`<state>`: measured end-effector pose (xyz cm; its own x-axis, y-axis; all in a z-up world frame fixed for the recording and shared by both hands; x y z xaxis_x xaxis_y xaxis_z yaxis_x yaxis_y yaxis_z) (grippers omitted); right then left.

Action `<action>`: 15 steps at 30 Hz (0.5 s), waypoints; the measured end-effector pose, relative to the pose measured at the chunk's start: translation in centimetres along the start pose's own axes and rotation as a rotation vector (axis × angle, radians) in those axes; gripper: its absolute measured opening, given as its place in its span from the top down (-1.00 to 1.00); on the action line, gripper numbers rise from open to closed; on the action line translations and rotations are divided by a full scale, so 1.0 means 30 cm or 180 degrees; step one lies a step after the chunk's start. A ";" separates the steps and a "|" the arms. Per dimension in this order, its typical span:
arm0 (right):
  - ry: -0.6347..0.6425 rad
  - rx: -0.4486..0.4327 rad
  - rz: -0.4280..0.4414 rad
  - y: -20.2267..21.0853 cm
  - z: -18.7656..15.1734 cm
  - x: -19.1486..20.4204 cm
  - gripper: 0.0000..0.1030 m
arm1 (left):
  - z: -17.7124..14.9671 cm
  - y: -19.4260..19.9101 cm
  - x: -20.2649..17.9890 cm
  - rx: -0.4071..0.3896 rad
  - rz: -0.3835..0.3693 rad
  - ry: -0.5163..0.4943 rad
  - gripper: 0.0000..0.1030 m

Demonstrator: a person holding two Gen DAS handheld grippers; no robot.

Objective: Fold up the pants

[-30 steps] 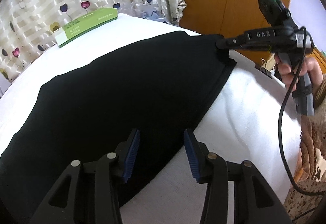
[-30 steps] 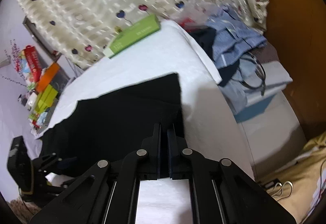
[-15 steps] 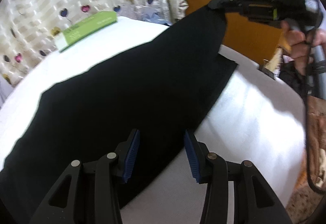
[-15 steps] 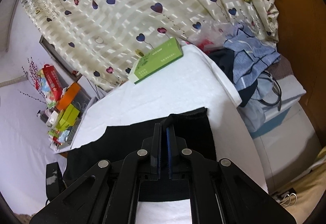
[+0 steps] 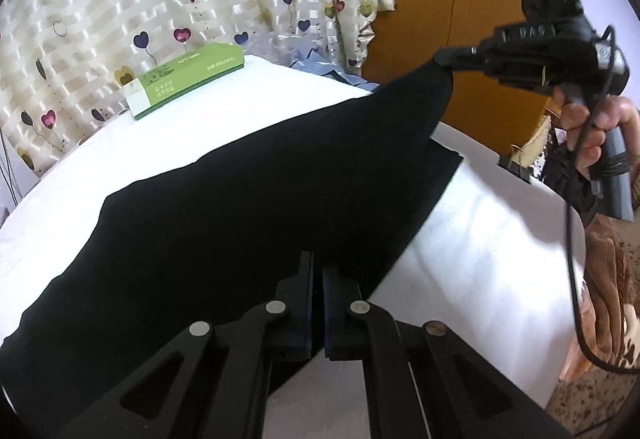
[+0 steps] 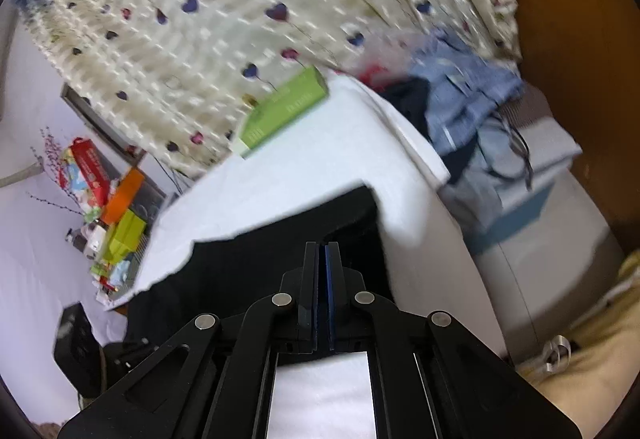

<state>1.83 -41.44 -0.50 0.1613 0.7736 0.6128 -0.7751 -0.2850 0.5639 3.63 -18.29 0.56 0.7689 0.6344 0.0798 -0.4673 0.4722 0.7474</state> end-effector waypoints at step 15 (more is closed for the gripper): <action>0.0053 0.0084 -0.0507 -0.018 -0.075 -0.097 0.93 | -0.062 -0.067 -0.040 0.0246 -0.0037 0.0028 0.87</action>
<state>0.39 -42.27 -3.83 0.2705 0.8194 0.5054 -0.7243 -0.1726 0.6675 2.84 -18.86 -2.27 0.7699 0.6348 0.0654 -0.4230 0.4310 0.7971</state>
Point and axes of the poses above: each gripper's, at about its wrist camera, not at the fingertips, and y roughly against the way its jaws point, x to its left, z to its top, the point moved 4 cm from there along -y, roughly the way its jaws point, and after that the axes turned 3 degrees about -y, right-handed, at the moved point
